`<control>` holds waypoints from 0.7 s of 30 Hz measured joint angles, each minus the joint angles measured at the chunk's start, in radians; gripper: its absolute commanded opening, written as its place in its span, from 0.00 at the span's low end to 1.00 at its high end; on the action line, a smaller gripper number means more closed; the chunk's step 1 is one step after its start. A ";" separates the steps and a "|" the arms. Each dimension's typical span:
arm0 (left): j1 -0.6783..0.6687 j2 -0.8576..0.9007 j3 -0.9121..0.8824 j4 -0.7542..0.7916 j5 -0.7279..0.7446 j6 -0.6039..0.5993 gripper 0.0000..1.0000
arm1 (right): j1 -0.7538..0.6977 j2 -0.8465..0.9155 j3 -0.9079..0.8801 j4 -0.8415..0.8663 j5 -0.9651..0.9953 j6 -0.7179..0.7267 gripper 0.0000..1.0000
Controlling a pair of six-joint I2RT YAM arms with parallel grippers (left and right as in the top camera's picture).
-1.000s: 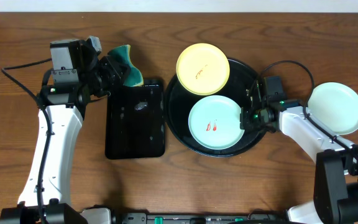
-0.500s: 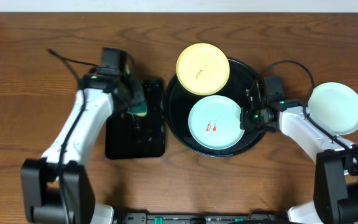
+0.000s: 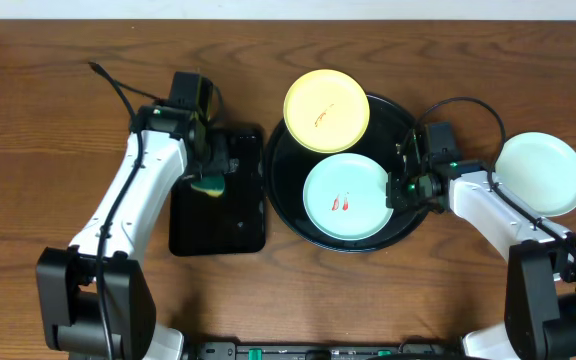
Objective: Clean dirty plates on tray and stack at the side
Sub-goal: 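Scrub red smear on held pale green plate with sponge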
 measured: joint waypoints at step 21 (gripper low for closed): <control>-0.418 0.171 0.007 0.335 0.242 -0.166 0.07 | 0.000 0.000 0.000 -0.002 0.000 0.000 0.01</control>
